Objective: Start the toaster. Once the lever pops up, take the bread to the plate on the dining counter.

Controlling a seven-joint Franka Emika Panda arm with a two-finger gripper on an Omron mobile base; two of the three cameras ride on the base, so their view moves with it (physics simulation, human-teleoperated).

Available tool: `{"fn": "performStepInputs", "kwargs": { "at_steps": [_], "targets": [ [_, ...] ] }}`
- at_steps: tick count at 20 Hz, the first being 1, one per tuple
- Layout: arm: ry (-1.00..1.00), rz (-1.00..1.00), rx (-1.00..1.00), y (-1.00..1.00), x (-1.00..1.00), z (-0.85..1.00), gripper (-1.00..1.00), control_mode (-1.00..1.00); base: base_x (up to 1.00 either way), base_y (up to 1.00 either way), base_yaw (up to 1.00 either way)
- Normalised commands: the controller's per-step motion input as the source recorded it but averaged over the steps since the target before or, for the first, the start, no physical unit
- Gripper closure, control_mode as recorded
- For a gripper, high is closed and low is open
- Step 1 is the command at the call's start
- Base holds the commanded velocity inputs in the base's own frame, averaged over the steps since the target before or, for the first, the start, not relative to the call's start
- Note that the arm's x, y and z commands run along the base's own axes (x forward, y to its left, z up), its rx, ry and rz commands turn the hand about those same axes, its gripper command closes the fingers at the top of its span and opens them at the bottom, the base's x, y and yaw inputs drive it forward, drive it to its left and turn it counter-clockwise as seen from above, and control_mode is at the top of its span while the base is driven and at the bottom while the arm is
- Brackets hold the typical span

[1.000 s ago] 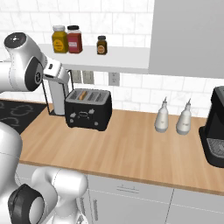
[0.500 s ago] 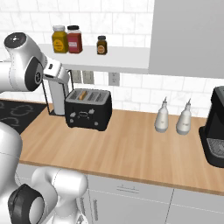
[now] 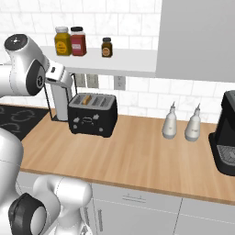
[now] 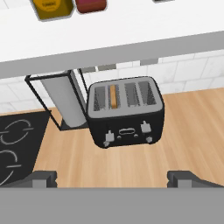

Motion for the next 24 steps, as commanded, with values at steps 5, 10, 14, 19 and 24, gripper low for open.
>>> {"fn": "performStepInputs", "kwargs": {
  "at_steps": [5,10,14,19,24],
  "targets": [
    [0.00,0.00,0.00,0.00,0.00,0.00,-1.00,-1.00,0.00,0.00,0.00],
    [0.00,0.00,0.00,0.00,0.00,0.00,-1.00,-1.00,0.00,0.00,0.00],
    [0.00,0.00,0.00,0.00,0.00,0.00,-1.00,-1.00,0.00,0.00,0.00],
    [0.00,0.00,0.00,0.00,0.00,0.00,-1.00,-1.00,0.00,0.00,0.00],
    [0.00,0.00,0.00,0.00,0.00,0.00,-1.00,-1.00,0.00,0.00,0.00]
  ]
}}
